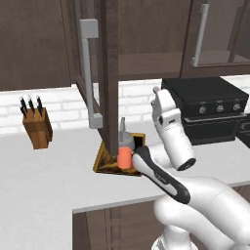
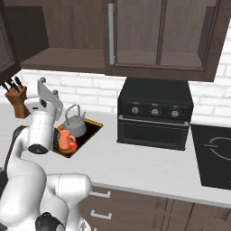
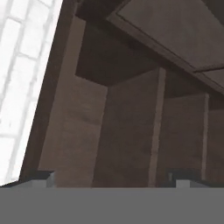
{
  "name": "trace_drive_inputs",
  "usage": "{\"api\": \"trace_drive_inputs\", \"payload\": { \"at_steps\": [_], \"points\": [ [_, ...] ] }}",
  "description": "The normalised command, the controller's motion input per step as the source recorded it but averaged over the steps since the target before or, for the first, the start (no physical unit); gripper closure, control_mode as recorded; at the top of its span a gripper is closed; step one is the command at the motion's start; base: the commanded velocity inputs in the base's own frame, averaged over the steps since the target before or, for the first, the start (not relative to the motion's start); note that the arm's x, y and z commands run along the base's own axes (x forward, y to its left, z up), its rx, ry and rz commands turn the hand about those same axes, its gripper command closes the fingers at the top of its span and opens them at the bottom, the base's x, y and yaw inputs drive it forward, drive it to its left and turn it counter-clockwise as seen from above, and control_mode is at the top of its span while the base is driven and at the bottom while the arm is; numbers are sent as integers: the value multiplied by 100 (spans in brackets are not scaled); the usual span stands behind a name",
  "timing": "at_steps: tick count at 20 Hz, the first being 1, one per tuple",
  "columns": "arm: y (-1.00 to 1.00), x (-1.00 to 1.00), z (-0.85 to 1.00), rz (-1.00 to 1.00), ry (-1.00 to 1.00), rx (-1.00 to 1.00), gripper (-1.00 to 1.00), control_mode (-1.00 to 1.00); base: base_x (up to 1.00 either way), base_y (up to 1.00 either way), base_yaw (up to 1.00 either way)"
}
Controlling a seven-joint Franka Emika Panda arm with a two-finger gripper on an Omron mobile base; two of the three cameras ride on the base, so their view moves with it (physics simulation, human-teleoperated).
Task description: Pick the kettle from the counter and place it on the tray. Then pick the mug from the cabinet and place it on the tray. Then close the cabinet doors.
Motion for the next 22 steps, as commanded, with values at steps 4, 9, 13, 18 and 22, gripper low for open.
{"api": "trace_drive_inputs", "payload": {
  "at_steps": [4,9,13,18,22],
  "points": [
    [34,-11,0,-30,-35,-2,-100,-100,0,0,0],
    [52,-45,4,-33,-29,-4,-100,-100,0,0,0],
    [50,-8,-19,-23,-10,-9,-100,-100,0,0,0],
    [41,1,-24,-12,-5,-8,-100,-100,0,0,0],
    [18,0,-13,-12,-12,0,-100,-100,0,0,0]
  ]
}}
